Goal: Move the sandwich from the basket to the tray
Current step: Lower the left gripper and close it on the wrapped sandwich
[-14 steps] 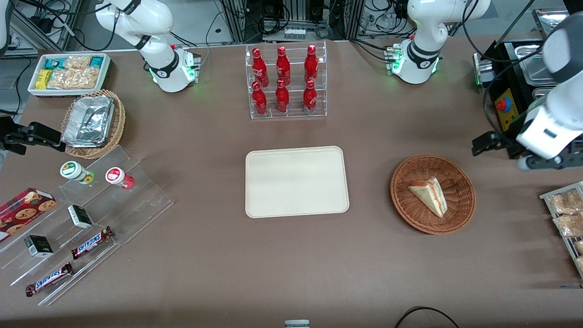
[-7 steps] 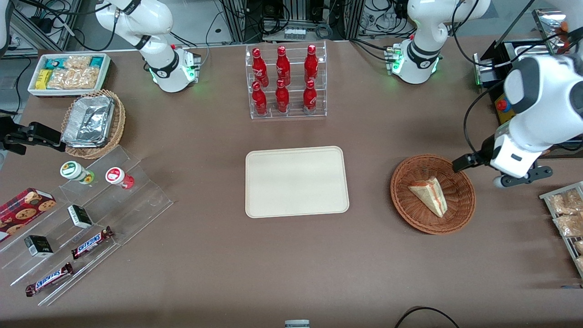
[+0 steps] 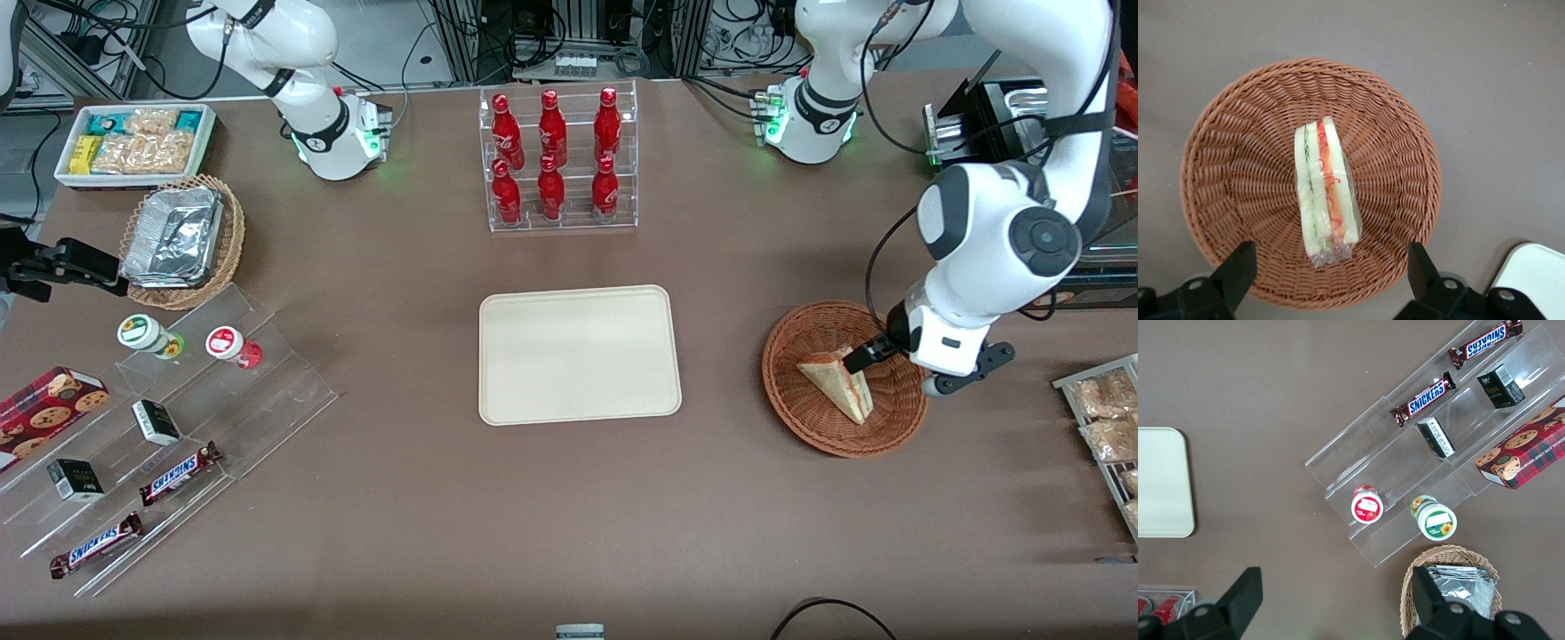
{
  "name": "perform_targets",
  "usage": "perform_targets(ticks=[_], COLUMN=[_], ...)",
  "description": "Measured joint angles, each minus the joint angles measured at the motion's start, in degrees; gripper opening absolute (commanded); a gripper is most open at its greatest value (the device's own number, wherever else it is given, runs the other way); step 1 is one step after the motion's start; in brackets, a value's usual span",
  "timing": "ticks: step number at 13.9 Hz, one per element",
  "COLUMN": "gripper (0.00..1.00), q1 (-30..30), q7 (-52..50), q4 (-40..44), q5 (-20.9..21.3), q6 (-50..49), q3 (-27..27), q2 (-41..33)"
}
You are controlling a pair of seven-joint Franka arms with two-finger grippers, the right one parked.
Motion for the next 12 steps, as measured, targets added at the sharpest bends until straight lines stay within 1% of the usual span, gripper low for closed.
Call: perform_targets(ticks=[7,11,12], gripper=[1.0,1.0,0.98], q1=[-0.1,-0.1,-0.1], q7=[-0.7,-0.7,-0.7], q4=[-5.0,-5.6,-5.6], q5=[0.0,0.0,0.0], q6=[6.5,7.8,7.9], q3=[0.0,0.0,0.0], q2=[4.1,5.2,5.4])
